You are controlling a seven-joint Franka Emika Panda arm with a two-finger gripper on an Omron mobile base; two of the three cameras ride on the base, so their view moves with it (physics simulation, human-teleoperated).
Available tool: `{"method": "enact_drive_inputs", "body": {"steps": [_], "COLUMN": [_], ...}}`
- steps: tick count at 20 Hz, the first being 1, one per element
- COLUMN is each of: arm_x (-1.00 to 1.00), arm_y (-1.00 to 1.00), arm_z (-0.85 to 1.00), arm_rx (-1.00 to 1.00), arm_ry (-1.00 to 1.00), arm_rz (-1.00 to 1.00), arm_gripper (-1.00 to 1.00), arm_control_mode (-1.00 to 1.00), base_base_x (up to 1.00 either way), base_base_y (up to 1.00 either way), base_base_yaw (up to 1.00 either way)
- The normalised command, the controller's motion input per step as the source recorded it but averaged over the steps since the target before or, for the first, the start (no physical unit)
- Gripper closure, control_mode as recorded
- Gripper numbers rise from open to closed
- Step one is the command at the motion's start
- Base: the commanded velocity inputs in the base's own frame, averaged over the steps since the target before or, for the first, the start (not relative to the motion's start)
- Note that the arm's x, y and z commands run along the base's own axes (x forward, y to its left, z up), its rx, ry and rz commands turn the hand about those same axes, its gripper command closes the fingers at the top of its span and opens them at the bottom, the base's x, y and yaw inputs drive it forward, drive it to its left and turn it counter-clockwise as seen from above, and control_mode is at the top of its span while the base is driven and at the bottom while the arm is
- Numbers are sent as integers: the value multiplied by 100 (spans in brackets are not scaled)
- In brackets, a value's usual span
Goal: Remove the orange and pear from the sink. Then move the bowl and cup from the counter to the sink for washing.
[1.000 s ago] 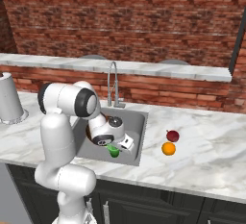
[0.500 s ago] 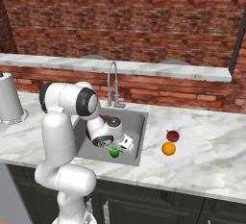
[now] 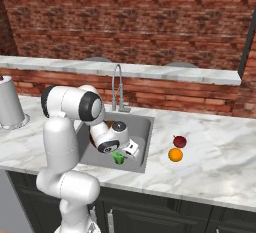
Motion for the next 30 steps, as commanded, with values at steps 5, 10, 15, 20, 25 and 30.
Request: {"method": "enact_drive_inputs", "body": {"steps": [5, 10, 15, 20, 25, 30], "arm_x": [2, 3, 3, 1, 0, 0], "arm_y": [-5, -5, -5, -8, -6, -7], "arm_z": [-9, -8, -3, 2, 17, 22], "arm_rx": [2, 0, 0, 0, 2, 2], "arm_ry": [1, 1, 2, 3, 0, 0], "arm_rz": [4, 4, 4, 6, 10, 9], "arm_gripper": [100, -100, -100, -100, -100, -100], "arm_control_mode": [-100, -100, -100, -100, -100, -100], "base_base_x": [0, 0, 0, 0, 0, 0], "base_base_y": [0, 0, 0, 0, 0, 0], "base_base_yaw": [0, 0, 0, 0, 0, 0]}}
